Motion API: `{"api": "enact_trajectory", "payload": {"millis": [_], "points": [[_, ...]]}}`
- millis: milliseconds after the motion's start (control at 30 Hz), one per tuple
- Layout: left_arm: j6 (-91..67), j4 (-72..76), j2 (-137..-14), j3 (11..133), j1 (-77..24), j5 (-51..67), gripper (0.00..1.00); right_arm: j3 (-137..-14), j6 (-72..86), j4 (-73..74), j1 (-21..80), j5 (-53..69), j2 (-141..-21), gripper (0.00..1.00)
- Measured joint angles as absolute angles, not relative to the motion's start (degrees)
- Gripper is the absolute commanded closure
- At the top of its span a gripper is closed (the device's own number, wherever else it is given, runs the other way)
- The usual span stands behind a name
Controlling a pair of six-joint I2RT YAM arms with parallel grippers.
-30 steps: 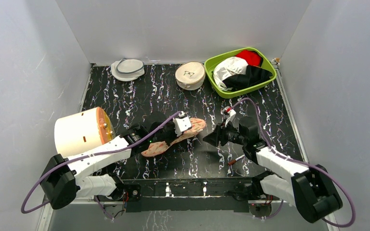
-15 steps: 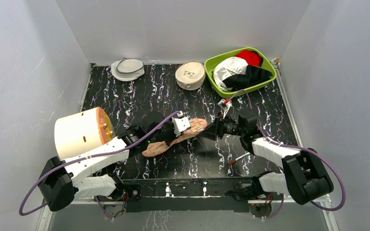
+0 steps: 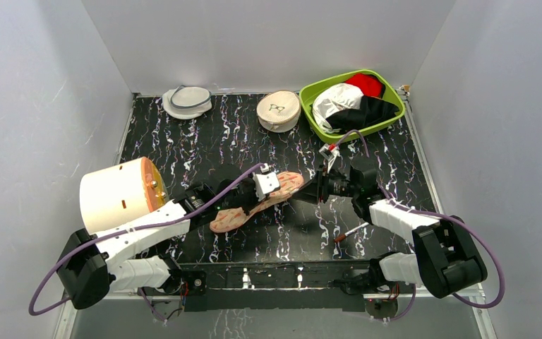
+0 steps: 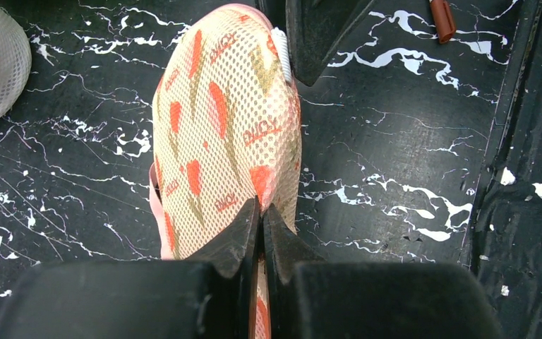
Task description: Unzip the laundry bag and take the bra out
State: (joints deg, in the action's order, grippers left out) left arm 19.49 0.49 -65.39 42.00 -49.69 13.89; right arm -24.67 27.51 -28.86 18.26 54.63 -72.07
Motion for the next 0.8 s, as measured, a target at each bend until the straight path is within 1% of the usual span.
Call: {"api": "enact_trajectory", "payload": {"millis": [133,233,400,500,533,767,800], "points": [[19.5,0.7,-65.8,42.0,-49.7,14.1,1.00,-25.8,26.3,-26.6,18.2,54.6,-72.1,0.75],[19.5,0.9,-66.1,42.0,-49.7,14.2,1.00,-26.8,25.3,-24.9,18.2,54.6,-72.1,0.79],[19.5,0.9,-66.2,42.0,-49.7,14.3,1.00,-27.8,24.0,-22.5,18.2,54.5,-72.1,0.89],[19.5,0.9,-66.2,42.0,-49.7,14.3,1.00,-28.0,23.4,-21.1,18.2,54.4,-72.1,0.98],[19.5,0.9,-66.2,42.0,-49.7,14.3,1.00,-28.0,23.1,-20.6,18.2,54.3,-72.1,1.00],[19.5,0.9,-66.3,42.0,-50.1,14.3,1.00,-28.3,20.9,-15.9,18.2,52.0,-70.7,1.00],[19.4,1.0,-66.5,42.0,-50.1,14.4,0.94,-28.3,20.8,-15.6,18.2,51.8,-70.3,1.00]]}}
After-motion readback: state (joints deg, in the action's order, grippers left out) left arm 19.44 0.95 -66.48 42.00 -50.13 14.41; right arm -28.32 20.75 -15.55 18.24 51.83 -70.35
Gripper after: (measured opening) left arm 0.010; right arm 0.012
